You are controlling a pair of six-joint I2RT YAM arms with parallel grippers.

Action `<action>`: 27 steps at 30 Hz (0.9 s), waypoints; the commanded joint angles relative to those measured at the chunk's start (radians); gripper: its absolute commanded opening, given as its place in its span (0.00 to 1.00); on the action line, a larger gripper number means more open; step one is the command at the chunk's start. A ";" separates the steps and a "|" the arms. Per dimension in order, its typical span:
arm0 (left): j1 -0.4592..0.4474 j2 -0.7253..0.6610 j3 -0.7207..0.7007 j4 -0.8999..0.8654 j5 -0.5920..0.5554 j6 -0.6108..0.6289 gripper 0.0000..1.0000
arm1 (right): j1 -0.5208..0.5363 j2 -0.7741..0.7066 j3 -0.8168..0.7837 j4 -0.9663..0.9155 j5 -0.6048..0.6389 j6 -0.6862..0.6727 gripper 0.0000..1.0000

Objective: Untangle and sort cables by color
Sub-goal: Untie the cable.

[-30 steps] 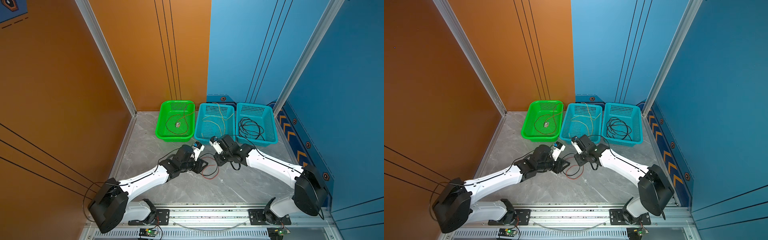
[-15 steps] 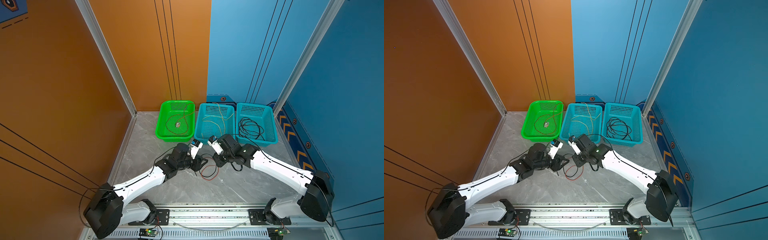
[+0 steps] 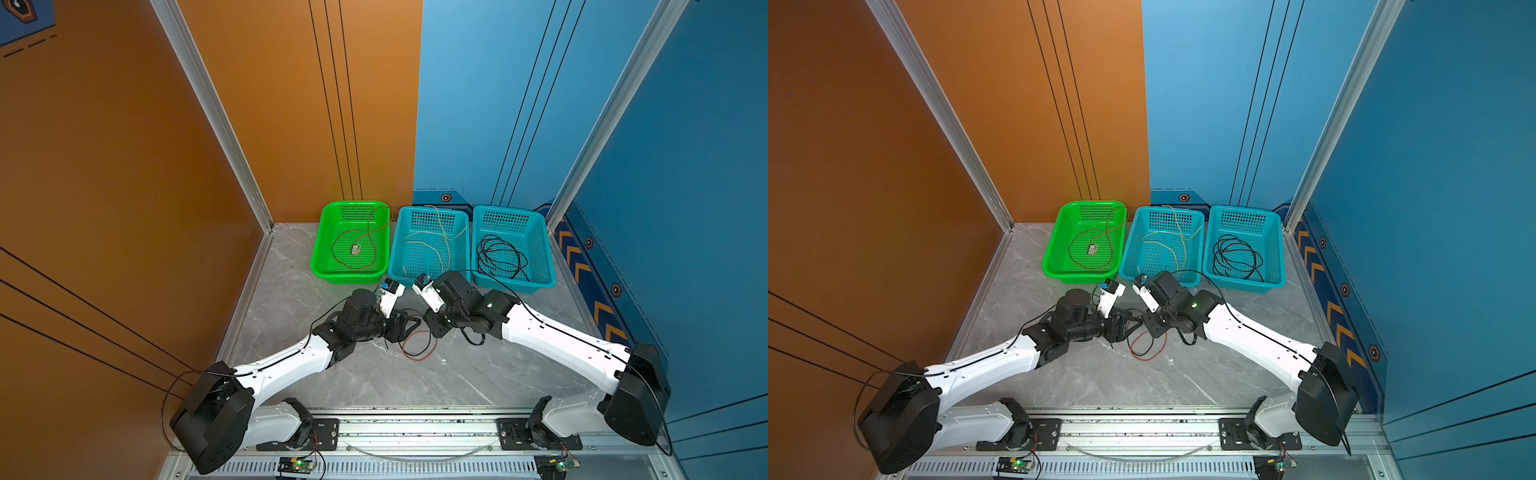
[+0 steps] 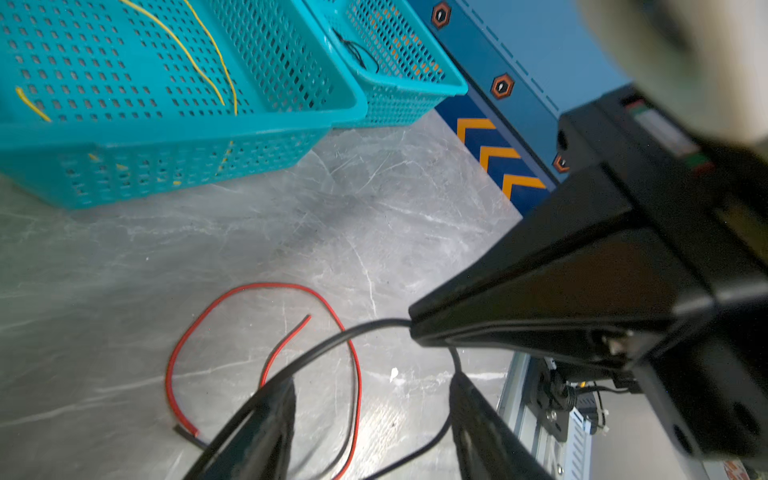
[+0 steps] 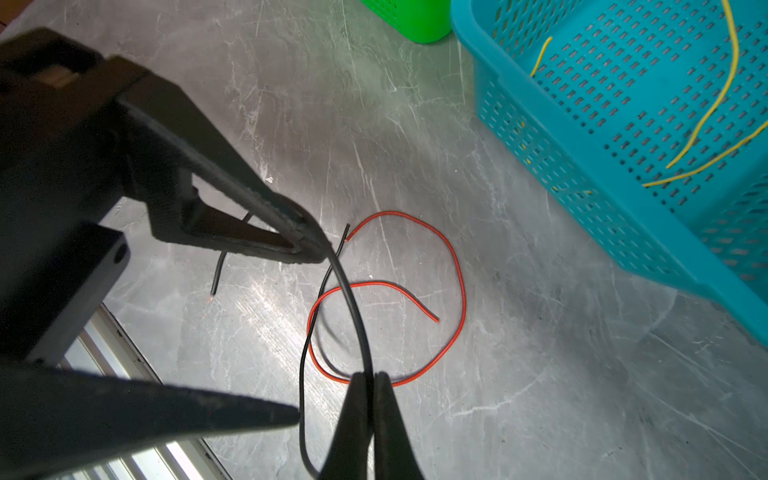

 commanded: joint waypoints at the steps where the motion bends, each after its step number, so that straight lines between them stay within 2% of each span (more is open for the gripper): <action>1: 0.026 0.001 -0.033 0.093 -0.006 -0.065 0.61 | 0.015 -0.024 0.018 -0.001 -0.005 0.025 0.00; 10: 0.065 -0.011 -0.064 0.158 -0.037 -0.126 0.59 | 0.033 -0.042 -0.001 0.031 -0.014 0.032 0.00; 27: 0.065 0.022 -0.035 0.225 -0.028 -0.172 0.55 | 0.083 -0.040 -0.012 0.096 -0.029 0.029 0.00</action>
